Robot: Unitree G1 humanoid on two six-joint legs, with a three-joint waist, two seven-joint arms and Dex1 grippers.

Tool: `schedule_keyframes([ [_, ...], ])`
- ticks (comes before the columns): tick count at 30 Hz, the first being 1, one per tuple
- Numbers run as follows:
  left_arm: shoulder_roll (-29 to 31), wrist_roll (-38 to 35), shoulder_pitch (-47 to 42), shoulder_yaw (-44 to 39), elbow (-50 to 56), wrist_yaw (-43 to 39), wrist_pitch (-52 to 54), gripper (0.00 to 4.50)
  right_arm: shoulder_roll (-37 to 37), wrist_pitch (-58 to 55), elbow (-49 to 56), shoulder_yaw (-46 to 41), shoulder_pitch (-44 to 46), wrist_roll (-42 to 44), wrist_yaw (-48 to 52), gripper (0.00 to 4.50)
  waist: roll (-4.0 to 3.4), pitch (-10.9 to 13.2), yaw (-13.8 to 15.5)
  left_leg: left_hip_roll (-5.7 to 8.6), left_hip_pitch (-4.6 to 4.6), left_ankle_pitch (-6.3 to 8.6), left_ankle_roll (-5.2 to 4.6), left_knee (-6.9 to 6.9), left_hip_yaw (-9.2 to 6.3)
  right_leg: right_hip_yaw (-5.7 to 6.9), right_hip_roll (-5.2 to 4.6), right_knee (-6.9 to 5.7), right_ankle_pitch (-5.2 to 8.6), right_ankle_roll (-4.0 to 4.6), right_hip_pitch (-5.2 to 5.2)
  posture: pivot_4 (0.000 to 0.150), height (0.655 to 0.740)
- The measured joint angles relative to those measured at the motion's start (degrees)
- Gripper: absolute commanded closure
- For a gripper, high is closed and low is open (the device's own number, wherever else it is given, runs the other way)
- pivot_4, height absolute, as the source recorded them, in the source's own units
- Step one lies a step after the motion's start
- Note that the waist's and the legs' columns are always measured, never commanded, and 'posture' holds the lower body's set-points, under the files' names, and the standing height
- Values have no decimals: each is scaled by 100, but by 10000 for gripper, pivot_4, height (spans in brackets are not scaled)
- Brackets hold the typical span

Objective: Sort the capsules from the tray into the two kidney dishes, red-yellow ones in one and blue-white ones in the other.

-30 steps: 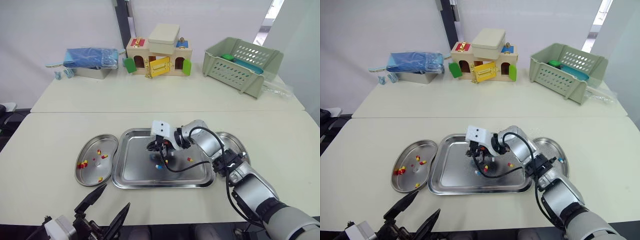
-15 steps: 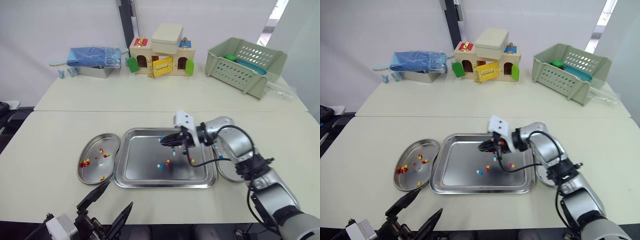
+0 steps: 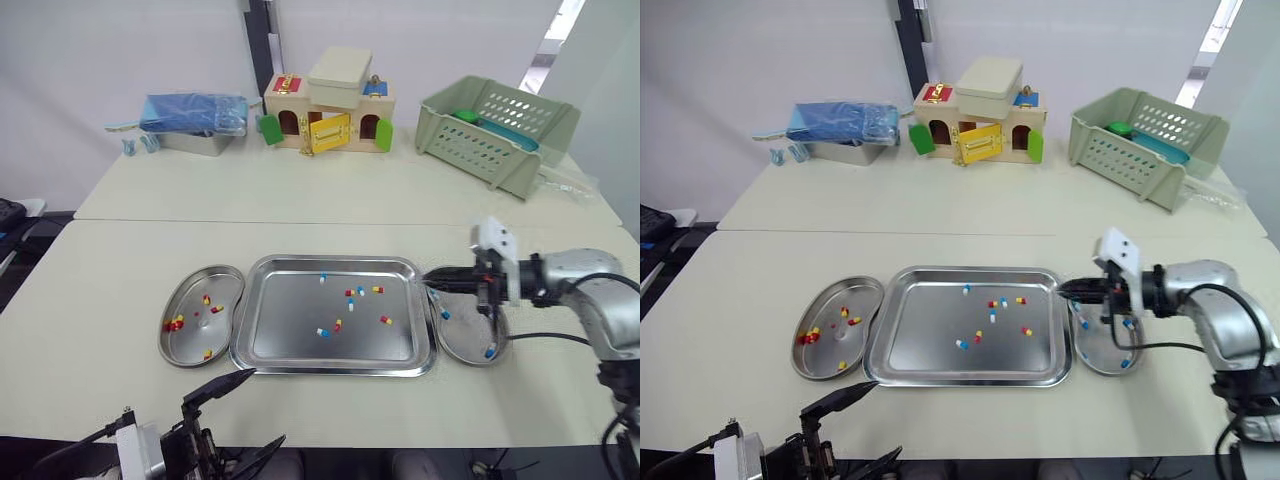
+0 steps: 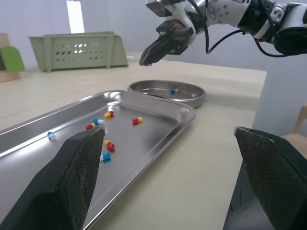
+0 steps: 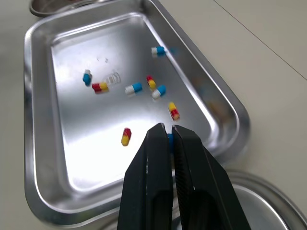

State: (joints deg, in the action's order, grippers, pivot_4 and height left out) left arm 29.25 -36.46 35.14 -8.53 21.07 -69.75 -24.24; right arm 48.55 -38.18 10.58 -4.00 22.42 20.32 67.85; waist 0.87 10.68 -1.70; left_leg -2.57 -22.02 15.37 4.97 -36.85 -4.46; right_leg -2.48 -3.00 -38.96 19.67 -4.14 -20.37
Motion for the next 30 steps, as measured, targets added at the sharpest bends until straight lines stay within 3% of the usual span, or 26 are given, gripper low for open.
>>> schedule_keyframes([
  [11,137,-170,-262,4,-383,-603,49,0,324,208,-61,-474,-827,15,-347,44721,-1,0,-21,-1,6,0,-1,0,0,-2,1,0,0,0,7,1500,7400],
  [16,93,-170,-266,3,-383,-611,46,0,324,266,-67,-401,-900,19,-407,32765,-1,0,-16,-1,6,0,-1,0,0,-1,1,1,0,0,9,1500,7400],
  [27,-17,-171,-170,-113,-367,-390,88,0,473,280,-217,-405,-915,162,-249,151,0,0,-14,-1,7,0,-1,0,0,-1,1,1,0,0,10,1500,7400],
  [30,14,-175,-198,-366,-291,-40,312,0,652,327,-362,-615,-1013,299,-120,151,0,1,-10,-1,6,0,-1,-1,-1,0,0,1,0,0,10,1500,7400],
])
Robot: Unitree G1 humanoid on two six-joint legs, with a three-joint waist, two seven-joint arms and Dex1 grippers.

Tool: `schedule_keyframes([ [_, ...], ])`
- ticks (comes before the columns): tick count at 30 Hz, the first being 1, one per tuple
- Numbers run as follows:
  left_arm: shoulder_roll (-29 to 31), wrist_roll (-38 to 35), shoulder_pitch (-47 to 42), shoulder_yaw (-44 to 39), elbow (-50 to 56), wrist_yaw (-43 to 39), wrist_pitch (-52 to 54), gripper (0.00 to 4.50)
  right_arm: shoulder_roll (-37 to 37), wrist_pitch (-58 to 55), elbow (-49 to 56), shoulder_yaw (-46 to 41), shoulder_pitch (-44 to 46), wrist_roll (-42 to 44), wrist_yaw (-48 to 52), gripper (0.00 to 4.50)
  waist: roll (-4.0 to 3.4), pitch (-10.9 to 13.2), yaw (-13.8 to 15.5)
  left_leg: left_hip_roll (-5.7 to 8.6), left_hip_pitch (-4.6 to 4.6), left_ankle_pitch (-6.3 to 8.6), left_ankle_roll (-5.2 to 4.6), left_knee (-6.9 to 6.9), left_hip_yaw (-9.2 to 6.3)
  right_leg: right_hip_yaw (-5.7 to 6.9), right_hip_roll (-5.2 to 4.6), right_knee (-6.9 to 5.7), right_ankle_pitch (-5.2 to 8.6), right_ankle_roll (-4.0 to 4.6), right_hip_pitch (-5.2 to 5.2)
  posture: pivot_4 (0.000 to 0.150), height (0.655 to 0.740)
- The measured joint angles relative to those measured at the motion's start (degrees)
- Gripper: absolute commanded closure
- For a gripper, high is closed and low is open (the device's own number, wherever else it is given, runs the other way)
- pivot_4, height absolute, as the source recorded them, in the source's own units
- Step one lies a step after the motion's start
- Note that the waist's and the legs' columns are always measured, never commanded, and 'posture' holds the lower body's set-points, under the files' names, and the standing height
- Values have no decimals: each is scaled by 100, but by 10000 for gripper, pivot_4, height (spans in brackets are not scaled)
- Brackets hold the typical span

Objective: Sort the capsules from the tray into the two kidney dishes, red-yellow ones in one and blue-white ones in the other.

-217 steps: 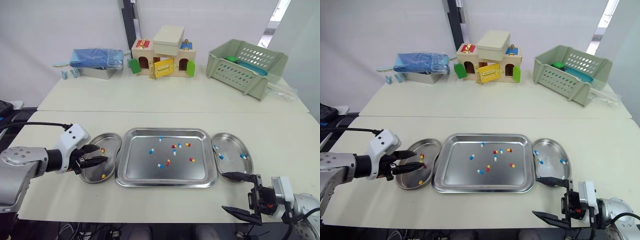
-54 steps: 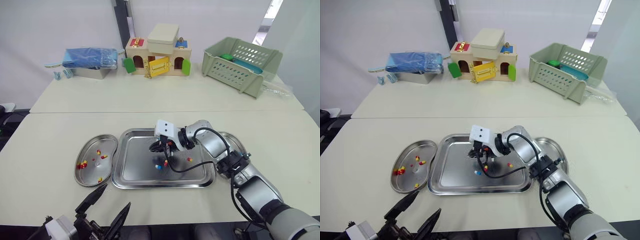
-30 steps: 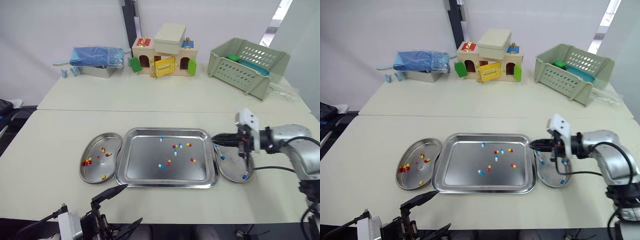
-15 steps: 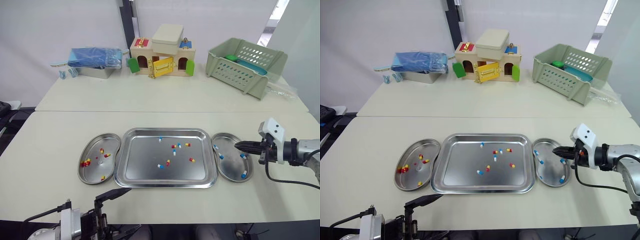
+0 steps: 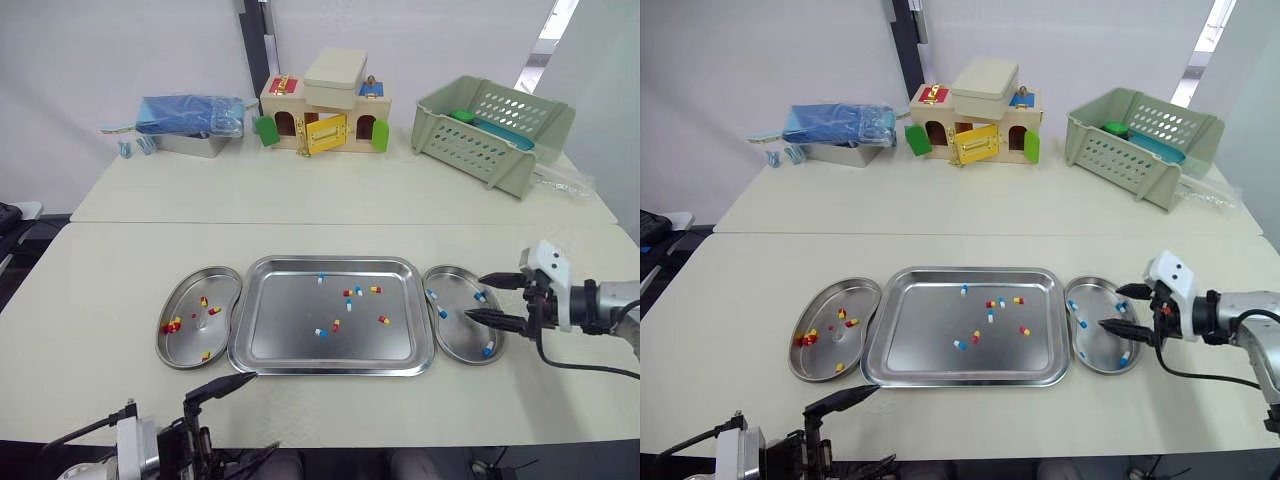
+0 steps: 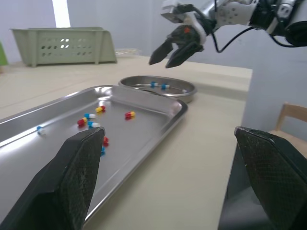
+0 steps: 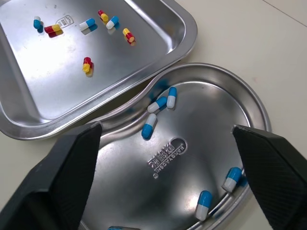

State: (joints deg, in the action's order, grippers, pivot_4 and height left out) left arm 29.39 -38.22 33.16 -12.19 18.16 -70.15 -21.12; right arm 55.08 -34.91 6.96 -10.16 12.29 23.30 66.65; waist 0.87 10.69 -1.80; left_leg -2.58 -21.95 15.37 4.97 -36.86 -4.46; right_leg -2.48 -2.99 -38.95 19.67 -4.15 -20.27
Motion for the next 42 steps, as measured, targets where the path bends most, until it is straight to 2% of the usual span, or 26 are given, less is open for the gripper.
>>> schedule_keyframes([
  [4,369,-196,-107,-583,315,828,820,0,260,195,-356,-362,-211,83,237,151,3,1,10,0,3,0,0,-2,-4,3,0,0,0,0,4,1500,7400],
  [9,1404,-480,-6,-1690,282,1495,2347,0,522,711,-1140,-838,-457,49,525,151,2,1,-4,-2,8,0,-1,2,0,1,1,-1,0,0,3,1500,7400],
  [12,1903,-550,-192,-2242,-240,1577,3067,0,547,948,-1428,-912,-578,33,621,151,-1,2,-19,-2,11,0,-1,3,1,0,2,-2,1,1,3,1500,7400],
  [16,2914,-359,-926,-2708,-1740,1440,3812,0,623,1196,-1798,-850,-683,-158,750,151,-4,4,-22,-1,10,0,-1,4,2,0,3,-4,2,3,-1,1500,7400],
  [21,3634,264,-1343,-2807,-2873,871,3794,0,631,1441,-2052,-719,-653,-245,831,151,-9,8,-53,-1,9,0,0,19,8,-4,3,-2,3,4,-10,1500,7400],
  [29,3817,1046,-2191,-2639,-4121,285,3199,0,632,1711,-2216,-648,-622,-324,896,151,-17,13,-82,-3,7,0,1,22,9,-3,2,-5,4,6,-13,1500,7400],
  [42,3657,1355,-2484,-2550,-4237,64,3057,0,631,1938,-2470,-528,-433,-429,984,151,-18,13,-125,-4,7,0,1,21,9,-3,2,-8,4,6,-13,1500,7400],
])
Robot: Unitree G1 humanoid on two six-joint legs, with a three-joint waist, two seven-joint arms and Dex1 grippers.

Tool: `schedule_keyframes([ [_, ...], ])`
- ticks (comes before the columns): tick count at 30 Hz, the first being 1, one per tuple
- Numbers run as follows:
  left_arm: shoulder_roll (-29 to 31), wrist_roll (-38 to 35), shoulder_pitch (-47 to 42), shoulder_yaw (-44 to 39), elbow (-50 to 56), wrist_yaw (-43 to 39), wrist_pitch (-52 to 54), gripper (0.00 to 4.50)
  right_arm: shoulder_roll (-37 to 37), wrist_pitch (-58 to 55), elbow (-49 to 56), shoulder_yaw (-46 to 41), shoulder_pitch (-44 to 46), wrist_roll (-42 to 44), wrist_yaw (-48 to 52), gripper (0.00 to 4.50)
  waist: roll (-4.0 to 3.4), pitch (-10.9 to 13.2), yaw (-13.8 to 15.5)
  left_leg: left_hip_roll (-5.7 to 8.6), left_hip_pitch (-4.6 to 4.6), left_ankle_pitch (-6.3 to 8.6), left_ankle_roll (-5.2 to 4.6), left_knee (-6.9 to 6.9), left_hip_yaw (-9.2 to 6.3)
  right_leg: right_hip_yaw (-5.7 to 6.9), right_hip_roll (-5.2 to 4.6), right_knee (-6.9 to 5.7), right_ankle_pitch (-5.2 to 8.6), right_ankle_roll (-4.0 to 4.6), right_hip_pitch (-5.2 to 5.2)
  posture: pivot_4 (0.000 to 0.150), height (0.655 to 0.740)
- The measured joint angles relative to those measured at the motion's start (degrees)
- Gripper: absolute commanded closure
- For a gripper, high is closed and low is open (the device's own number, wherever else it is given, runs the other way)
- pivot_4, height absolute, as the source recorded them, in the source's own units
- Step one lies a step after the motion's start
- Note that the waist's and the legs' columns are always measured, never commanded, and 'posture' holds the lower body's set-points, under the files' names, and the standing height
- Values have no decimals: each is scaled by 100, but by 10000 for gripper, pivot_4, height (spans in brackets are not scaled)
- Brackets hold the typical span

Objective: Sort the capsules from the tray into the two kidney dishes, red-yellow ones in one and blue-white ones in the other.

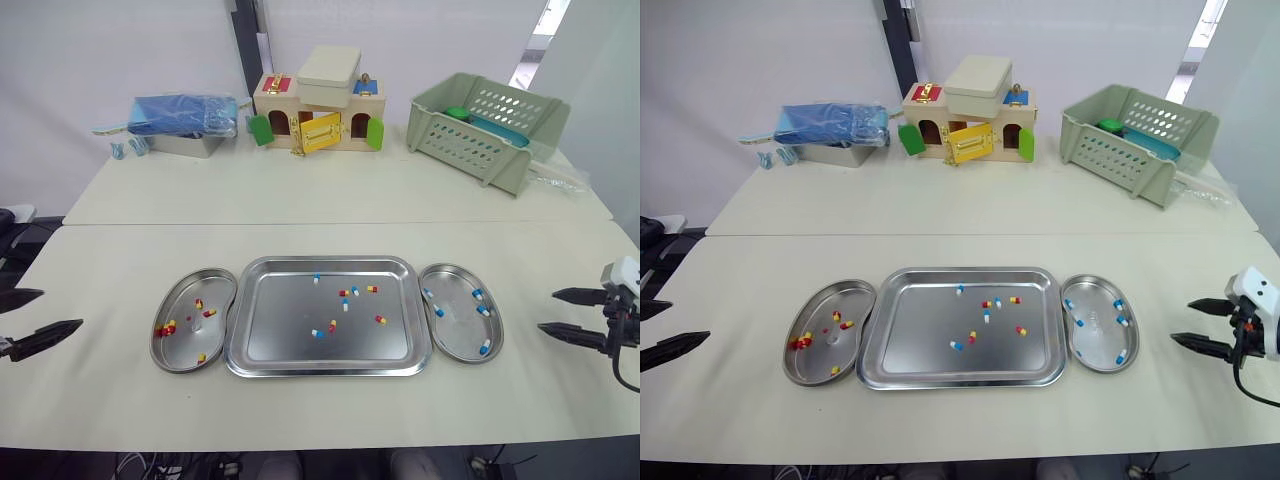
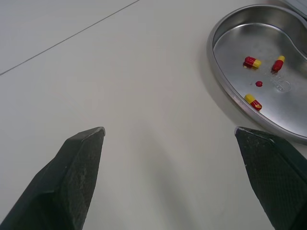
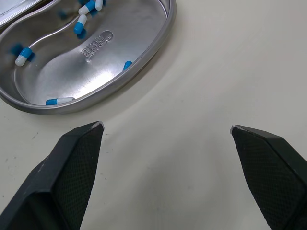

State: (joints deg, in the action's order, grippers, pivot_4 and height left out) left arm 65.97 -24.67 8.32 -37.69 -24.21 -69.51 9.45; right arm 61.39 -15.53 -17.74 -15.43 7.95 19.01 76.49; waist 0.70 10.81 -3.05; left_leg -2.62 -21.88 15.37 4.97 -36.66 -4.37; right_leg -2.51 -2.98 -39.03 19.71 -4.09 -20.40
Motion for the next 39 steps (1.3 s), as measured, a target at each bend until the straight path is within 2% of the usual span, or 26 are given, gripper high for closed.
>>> schedule_keyframes([
  [3,-166,-6,31,-17,92,-63,-124,0,0,3,-4,11,13,1,24,151,0,0,0,0,0,0,0,0,0,0,0,-1,0,0,0,1500,7400],
  [6,-572,-207,315,-85,638,-321,-234,0,11,13,-78,105,117,-1,130,151,0,0,0,-1,0,0,0,-2,5,-3,-2,0,0,0,1,1500,7400],
  [8,-882,-363,745,-168,1124,-597,-344,0,44,10,-89,158,252,1,226,151,-1,0,-14,-3,1,0,0,-2,10,-9,-3,0,0,0,0,1500,7400],
  [10,-1437,-620,1614,-275,2004,-1041,-480,0,113,-62,-55,235,489,12,300,151,-3,0,-74,-6,1,1,0,-1,24,-22,-4,0,-1,0,-3,1500,7400],
  [13,-2136,-917,2292,-201,2883,-1320,-624,0,144,-198,250,247,539,63,355,151,-2,0,-47,-7,4,1,0,-5,18,-15,-3,1,0,0,4,1500,7400],
  [17,-3131,-1084,2649,334,3644,-1587,-1297,0,142,-740,1347,261,417,492,367,151,-3,-1,60,-4,7,1,0,-22,8,-6,-2,1,-2,-3,17,1500,7400],
  [21,-3604,-1102,2589,639,3629,-1861,-2021,0,142,-1476,2392,296,446,974,231,151,-3,-2,135,1,3,1,0,-26,7,-7,-4,6,-4,-6,19,1500,7400],
  [25,-3999,-1159,2280,920,3283,-2066,-2672,0,62,-2640,3695,822,1038,1539,-261,151,-3,-3,129,-1,3,1,0,-25,-2,0,-2,4,-4,-5,16,1500,7400],
  [28,-4060,-1224,2165,1052,3032,-2201,-3015,0,-601,-3158,4341,1588,1698,1598,-865,151,13,-12,82,-4,3,2,0,-23,-5,1,2,4,-4,-5,15,1500,7400],
  [31,-4111,-1331,2141,1184,3040,-2245,-3198,0,-1603,-3571,4549,2590,2369,1312,-1708,151,16,-12,67,-4,-2,1,0,-23,-8,2,2,2,-4,-5,10,1500,7400],
  [39,-4232,-1450,2339,1348,3238,-2096,-3358,0,-3110,-3799,4286,4286,2947,336,-2937,151,24,-18,117,-2,-14,1,0,-24,-20,12,0,-1,-4,-4,2,1500,7400],
])
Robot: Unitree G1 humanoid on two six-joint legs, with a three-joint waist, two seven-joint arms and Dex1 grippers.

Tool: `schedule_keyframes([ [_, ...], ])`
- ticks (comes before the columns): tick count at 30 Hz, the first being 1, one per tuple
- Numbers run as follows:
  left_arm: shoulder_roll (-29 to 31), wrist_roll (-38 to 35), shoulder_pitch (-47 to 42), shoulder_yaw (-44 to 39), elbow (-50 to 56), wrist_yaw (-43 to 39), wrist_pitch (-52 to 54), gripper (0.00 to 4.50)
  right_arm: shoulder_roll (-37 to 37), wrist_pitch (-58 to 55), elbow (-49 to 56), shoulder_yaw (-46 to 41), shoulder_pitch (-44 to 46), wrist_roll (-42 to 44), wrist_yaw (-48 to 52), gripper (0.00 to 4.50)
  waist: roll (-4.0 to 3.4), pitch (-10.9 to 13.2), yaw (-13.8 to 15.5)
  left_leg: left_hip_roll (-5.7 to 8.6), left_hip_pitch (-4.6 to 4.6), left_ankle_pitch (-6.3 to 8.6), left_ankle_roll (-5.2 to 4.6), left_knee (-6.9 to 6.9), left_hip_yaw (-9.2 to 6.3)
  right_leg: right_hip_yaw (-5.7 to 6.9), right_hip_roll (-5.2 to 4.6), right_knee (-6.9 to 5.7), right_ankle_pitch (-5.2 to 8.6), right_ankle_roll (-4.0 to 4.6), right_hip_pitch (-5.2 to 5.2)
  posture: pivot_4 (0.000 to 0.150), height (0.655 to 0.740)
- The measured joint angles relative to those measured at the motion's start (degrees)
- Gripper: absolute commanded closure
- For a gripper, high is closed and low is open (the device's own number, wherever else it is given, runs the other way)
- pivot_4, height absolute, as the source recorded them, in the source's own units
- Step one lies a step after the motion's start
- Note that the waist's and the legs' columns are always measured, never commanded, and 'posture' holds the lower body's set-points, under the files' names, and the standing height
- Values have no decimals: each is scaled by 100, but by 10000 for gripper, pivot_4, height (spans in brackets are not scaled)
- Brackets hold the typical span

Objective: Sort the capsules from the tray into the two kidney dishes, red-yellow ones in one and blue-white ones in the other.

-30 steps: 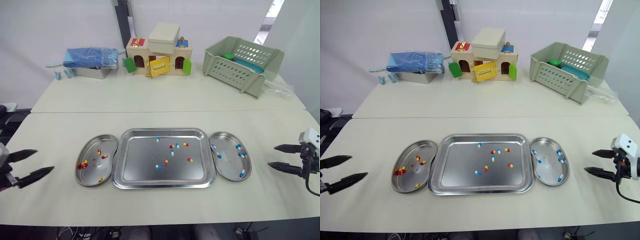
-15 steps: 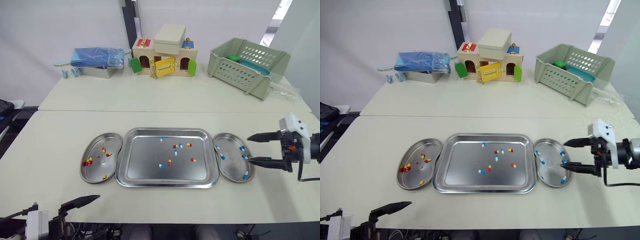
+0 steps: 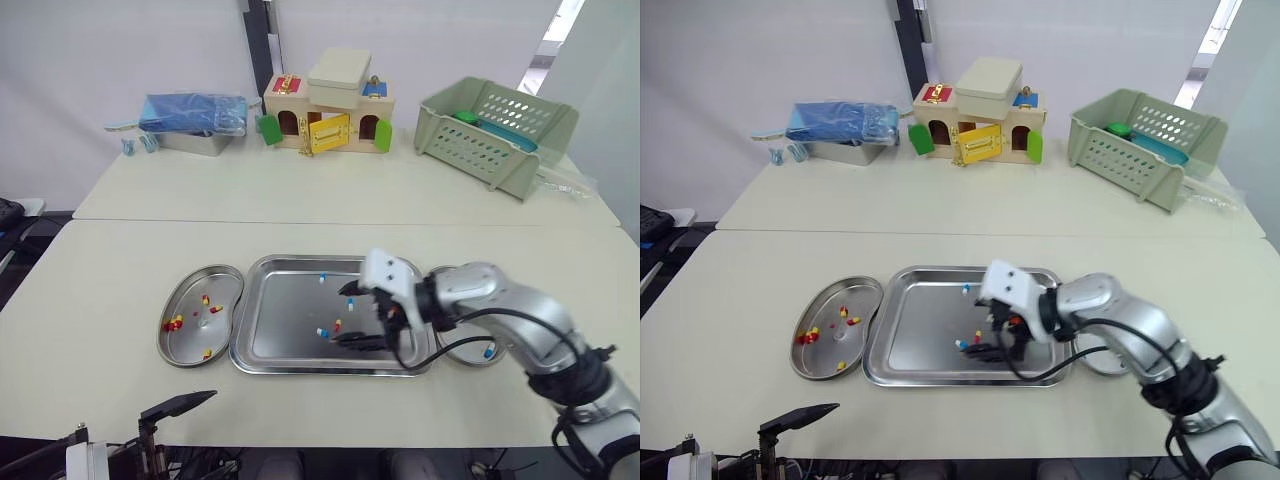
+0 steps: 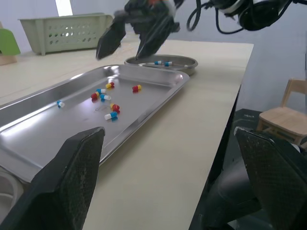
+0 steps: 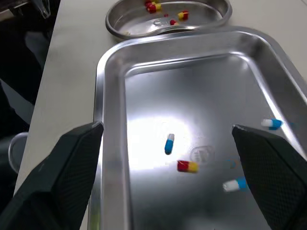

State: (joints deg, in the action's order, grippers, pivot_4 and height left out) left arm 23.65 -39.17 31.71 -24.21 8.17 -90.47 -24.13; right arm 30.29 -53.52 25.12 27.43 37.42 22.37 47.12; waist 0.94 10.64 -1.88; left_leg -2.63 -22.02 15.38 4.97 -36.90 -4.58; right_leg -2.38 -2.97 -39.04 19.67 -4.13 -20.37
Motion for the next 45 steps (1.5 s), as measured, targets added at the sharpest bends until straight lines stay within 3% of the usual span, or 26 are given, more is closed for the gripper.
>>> schedule_keyframes([
  [1,0,-4,3,21,50,27,-7,0,-172,-29,-86,167,37,-105,-111,151,0,0,2,0,0,0,0,0,0,0,0,0,0,0,0,1500,7400],
  [4,0,-18,9,23,55,109,-12,0,-340,-34,-245,386,161,-318,-241,6137,0,0,2,1,0,0,0,0,0,0,0,1,0,0,0,1500,7400],
  [7,-1,-24,-17,30,55,138,-38,0,-500,92,-578,699,260,-632,-340,17235,1,-1,-6,0,3,0,0,1,-1,1,2,0,1,1,0,1500,7400],
  [8,-1,-24,-37,31,55,155,-44,0,-545,135,-686,783,264,-721,-353,18966,1,-1,-8,0,3,0,0,1,-1,1,2,0,1,1,-1,1500,7400],
  [21,10,-23,-33,137,59,243,-126,0,-636,319,-1245,1434,406,-1499,-320,18966,0,-1,-25,0,2,0,0,2,-1,0,2,-1,1,1,-4,1500,7400],
  [32,73,-24,-61,138,59,240,-138,0,-647,452,-1260,1434,386,-1768,-155,44902,1,-1,-30,0,3,0,-1,3,-1,-1,2,-1,1,2,-4,1500,7400],
  [40,74,-27,-97,153,61,243,-138,0,-681,615,-1260,1416,294,-1771,-39,44902,1,-1,-32,0,2,0,-1,4,-1,-1,2,0,1,2,-4,1500,7400],
  [45,31,-27,-220,472,250,283,-137,0,-439,845,-768,637,-45,-1185,434,44902,1,-1,4,0,-3,1,-1,3,-2,1,1,5,1,1,-3,1500,7400],
])
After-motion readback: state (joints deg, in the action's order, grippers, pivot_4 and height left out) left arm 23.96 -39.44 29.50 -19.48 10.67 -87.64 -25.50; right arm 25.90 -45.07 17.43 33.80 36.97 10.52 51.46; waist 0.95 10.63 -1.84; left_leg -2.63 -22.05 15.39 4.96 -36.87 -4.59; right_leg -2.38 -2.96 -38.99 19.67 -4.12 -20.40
